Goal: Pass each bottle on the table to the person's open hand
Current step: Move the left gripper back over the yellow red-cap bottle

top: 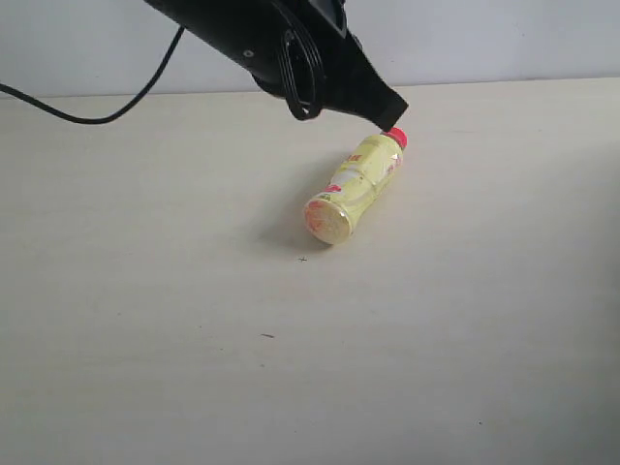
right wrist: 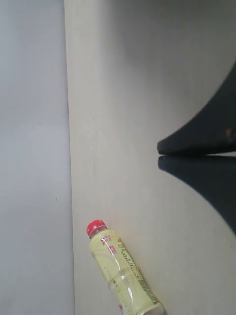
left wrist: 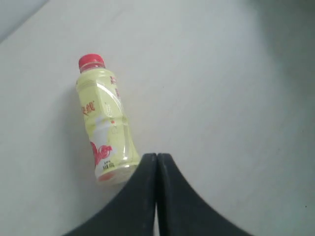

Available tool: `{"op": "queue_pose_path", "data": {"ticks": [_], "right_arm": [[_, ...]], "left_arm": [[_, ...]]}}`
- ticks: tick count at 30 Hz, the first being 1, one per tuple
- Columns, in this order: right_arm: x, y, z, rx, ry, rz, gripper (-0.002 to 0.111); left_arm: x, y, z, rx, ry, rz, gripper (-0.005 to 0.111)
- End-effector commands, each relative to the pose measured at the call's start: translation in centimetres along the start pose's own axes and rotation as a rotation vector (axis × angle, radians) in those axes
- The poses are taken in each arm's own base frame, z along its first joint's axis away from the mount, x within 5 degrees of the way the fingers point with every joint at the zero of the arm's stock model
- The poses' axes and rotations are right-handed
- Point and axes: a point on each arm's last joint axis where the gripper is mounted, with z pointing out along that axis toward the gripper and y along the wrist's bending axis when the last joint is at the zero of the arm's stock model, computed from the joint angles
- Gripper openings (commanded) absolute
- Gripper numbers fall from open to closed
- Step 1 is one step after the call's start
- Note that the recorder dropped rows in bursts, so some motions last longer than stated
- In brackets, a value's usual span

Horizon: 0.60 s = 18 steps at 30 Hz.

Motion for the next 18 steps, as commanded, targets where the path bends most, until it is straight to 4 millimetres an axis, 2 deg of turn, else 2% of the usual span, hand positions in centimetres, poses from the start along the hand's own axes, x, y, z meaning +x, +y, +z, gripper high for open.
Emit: {"op": "queue_pose_path", "data": {"ticks": [1,18], "right_arm": [[0.0,0.0,0.0,0.001,-0.014,0.007,0.000],[0.0,0.0,0.0,0.001,-0.014,0.007,0.000]], "left_arm": [[-0.4,0.2,-1.0,-0.008,-0.050,-0.002,0.002],[-0.3,0.1,0.8,0.000,-0.059,0.007,0.002]]}}
